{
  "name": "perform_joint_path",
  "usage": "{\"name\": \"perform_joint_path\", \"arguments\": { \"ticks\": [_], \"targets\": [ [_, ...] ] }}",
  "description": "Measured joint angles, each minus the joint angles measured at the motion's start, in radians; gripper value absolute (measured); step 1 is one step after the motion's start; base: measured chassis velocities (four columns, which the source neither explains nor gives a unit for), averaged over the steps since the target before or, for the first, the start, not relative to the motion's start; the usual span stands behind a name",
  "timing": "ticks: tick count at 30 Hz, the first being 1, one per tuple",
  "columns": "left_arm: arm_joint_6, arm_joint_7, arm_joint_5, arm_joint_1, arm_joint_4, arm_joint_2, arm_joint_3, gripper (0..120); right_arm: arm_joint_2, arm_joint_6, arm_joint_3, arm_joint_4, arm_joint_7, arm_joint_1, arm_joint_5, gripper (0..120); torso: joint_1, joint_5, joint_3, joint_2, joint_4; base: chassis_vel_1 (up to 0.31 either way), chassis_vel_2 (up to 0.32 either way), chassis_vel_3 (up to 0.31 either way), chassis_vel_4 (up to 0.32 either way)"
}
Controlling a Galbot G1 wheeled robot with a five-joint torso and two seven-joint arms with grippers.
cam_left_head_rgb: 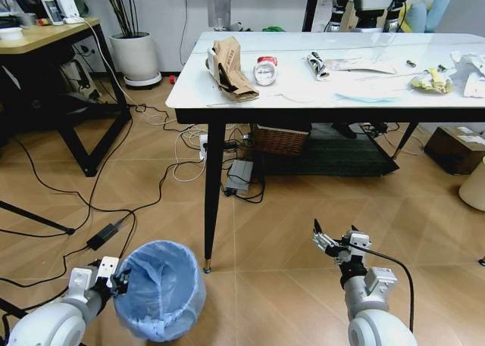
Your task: Pick up the trash bin and place the trash from the table into it.
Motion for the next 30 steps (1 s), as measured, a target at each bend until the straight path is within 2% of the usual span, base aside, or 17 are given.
{"name": "perform_joint_path", "arguments": {
  "ticks": [1,4,6,9,14,18,25,30],
  "targets": [
    [0.0,0.0,0.0,0.0,0.0,0.0,0.0,0,0.0,0.0,0.0,0.0,0.0,0.0,0.0,100,0.0,0.0,0.0,0.0,0.0,0.0,0.0,0.0,0.0],
    [0.007,-0.088,-0.114,0.003,-0.085,0.017,0.0,0,0.0,0.002,0.0,0.002,0.0,-0.007,-0.005,100,0.0,0.0,0.0,0.0,0.0,0.0,0.0,0.0,0.0],
    [0.007,-0.108,-0.137,0.003,-0.105,0.021,0.0,0,0.0,0.003,0.001,0.002,0.0,-0.008,-0.005,100,0.0,0.0001,0.0,0.0,0.0,0.0,0.0,0.0,0.0],
    [0.007,-0.193,-0.217,0.004,-0.185,0.042,0.009,0,0.0,0.004,0.004,0.003,0.0,-0.014,-0.006,100,0.0,0.0002,0.0,0.0,0.0,0.0,0.0,0.0,0.0],
    [0.007,-0.241,-0.259,0.0,-0.223,0.054,0.02,0,0.0,0.004,0.005,0.003,0.0,-0.016,-0.007,100,0.0,0.0001,0.0,0.0,0.0001,0.0,0.0,0.0,0.0],
    [0.006,-0.353,-0.36,-0.019,-0.305,0.081,0.072,0,0.0,0.006,0.004,0.003,-0.001,-0.02,-0.015,100,0.0,0.0002,0.0,0.0,0.0,0.0,0.0,0.0,0.0],
    [0.005,-0.473,-0.475,-0.022,-0.363,0.094,0.126,0,0.0,0.007,0.003,-0.004,-0.002,-0.023,-0.02,100,0.0,0.0002,0.0,0.0,0.0001,0.0,0.0,0.0,0.0],
    [0.005,-0.594,-0.623,-0.032,-0.367,0.125,0.152,0,0.0,0.009,0.001,-0.015,-0.002,-0.025,-0.028,100,0.0,0.0,0.0,0.0,0.0,0.0,0.0,0.0,0.0]
  ]
}}
